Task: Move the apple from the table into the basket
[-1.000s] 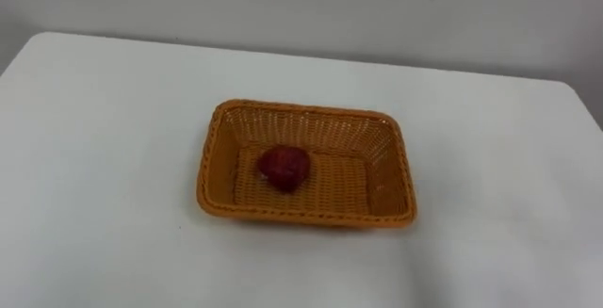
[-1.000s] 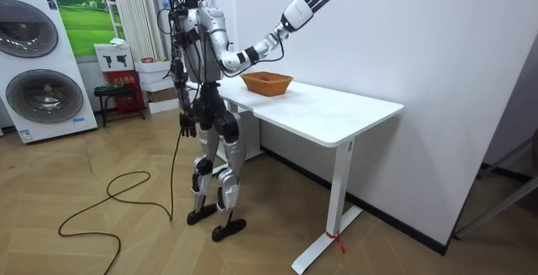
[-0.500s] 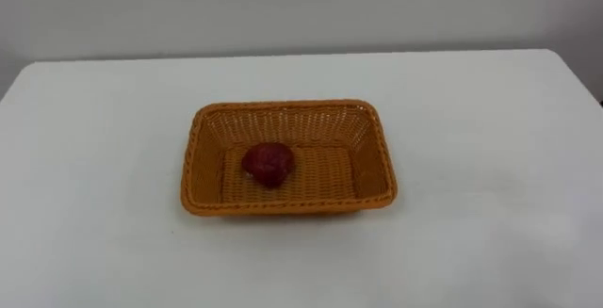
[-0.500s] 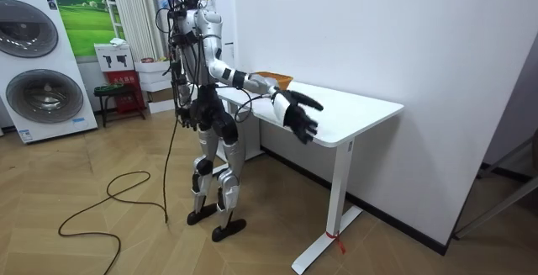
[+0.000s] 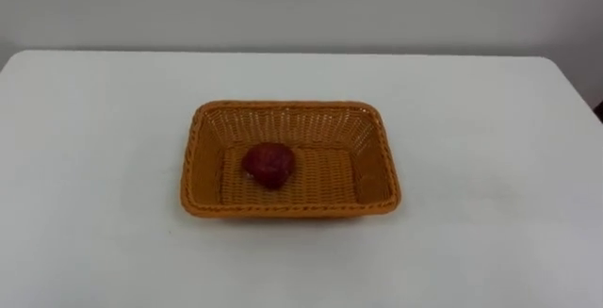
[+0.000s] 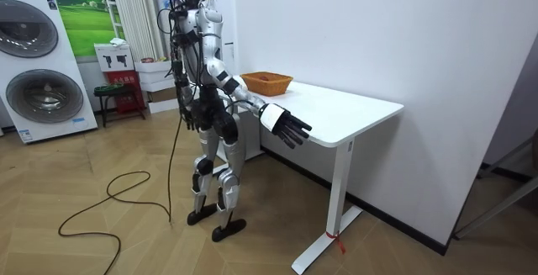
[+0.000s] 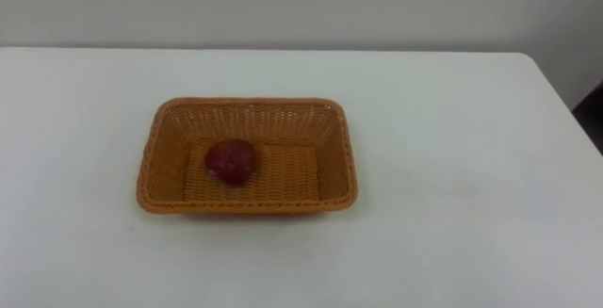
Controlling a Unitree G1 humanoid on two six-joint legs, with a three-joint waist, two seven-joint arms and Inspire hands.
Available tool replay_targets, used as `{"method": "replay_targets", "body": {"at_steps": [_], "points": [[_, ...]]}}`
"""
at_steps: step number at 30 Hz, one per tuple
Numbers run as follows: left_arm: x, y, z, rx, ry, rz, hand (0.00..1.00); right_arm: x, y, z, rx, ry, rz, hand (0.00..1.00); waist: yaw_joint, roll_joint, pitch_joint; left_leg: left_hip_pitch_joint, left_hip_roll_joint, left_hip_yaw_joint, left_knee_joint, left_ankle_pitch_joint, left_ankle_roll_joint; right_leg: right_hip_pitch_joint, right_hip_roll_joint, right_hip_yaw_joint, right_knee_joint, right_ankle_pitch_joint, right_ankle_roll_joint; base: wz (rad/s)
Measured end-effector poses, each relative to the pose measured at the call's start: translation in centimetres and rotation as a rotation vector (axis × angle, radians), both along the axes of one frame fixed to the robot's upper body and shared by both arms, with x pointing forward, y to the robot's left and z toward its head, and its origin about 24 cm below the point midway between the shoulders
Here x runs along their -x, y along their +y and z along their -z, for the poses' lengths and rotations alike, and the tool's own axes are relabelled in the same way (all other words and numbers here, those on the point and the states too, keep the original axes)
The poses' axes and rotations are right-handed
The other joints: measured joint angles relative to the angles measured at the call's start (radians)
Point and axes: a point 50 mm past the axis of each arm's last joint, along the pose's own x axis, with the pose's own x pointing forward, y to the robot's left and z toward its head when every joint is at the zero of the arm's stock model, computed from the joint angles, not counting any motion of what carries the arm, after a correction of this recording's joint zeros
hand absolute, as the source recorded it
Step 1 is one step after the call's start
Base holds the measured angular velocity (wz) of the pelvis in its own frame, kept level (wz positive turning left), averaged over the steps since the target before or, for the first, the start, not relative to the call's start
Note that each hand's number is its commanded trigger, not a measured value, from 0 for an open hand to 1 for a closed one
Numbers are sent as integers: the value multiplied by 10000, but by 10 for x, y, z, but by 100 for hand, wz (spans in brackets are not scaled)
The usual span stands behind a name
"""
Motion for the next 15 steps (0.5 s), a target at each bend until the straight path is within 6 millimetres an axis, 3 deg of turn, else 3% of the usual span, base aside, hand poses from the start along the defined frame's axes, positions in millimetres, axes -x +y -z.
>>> {"method": "replay_targets", "body": {"at_steps": [5, 15], "points": [[2, -1, 0, -68, 52, -24, 0, 5, 6, 10, -252, 949, -1259, 0, 39, 42, -15, 144, 35, -2, -95, -57, 14, 208, 28, -46, -164, 68, 23, 1], [10, -8, 4, 29, 859, -274, 0, 17, -11, 9, -483, 2077, -2624, 0, 247, 125, -63, 350, 170, 0, -64, -168, 73, 524, 96, -35, -328, 333, 40, -2]]}}
